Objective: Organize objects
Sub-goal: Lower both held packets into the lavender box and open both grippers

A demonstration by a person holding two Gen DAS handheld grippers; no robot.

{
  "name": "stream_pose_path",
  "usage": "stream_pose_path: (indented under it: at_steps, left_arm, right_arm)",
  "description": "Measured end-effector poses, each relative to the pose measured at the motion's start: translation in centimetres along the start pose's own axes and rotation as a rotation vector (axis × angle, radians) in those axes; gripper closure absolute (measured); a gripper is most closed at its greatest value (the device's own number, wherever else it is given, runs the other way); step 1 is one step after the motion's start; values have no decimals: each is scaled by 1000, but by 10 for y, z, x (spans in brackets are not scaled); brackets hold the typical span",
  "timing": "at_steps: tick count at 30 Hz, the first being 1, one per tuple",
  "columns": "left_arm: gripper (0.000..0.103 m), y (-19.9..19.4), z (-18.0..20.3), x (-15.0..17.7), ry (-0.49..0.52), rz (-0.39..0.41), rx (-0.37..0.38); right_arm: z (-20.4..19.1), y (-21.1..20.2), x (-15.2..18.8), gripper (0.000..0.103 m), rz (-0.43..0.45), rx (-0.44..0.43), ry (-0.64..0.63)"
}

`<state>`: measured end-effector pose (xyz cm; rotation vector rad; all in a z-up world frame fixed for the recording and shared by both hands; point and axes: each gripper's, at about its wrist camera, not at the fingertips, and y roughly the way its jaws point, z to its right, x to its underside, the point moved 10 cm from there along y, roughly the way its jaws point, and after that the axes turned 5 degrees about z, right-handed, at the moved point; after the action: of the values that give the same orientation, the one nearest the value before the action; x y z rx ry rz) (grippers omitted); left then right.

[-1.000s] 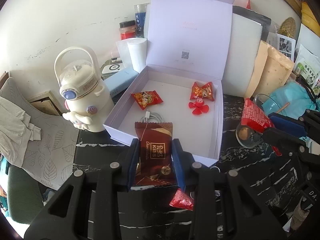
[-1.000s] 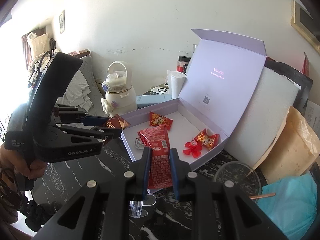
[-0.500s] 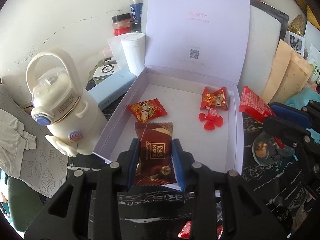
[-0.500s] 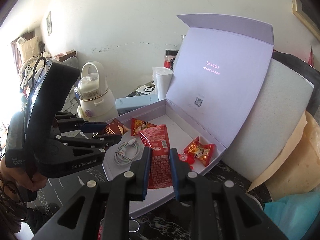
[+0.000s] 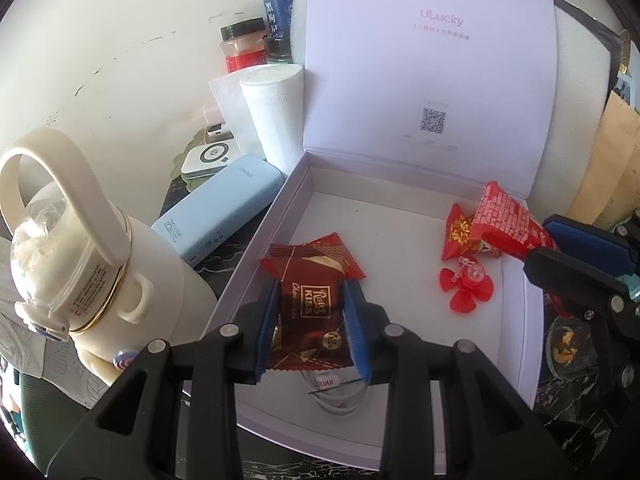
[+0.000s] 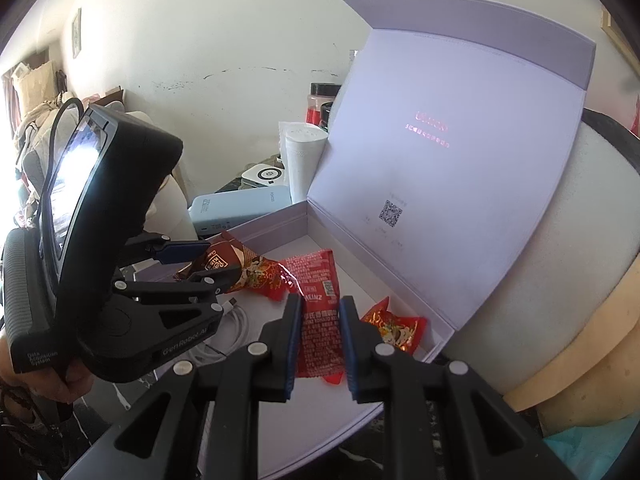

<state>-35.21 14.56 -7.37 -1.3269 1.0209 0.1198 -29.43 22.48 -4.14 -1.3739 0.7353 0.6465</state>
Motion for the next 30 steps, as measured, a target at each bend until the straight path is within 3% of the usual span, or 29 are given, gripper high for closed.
stream_pose_path:
  at_steps: [10, 19, 23, 25, 27, 30]
  left_arm:
    - [72, 24, -4, -2, 27, -6, -53]
    - [71, 25, -5, -3, 17, -3, -54]
    - [69, 22, -4, -5, 10, -6, -49]
    - [61, 19, -3, -6, 13, -6, -52]
    - [44, 15, -4, -7, 11, 0, -61]
    - [41, 7, -5, -9, 7, 17, -64]
  right_arm:
    - [8, 15, -1, 84, -20, 61, 4]
    - [14, 16, 0, 81, -43, 52, 49]
    - [17, 14, -1, 70, -48, 77, 41]
    - [18, 11, -1, 66, -45, 81, 39]
    - [19, 6, -2, 64, -40, 87, 37]
    - [20, -1, -4, 64, -31, 88, 40]
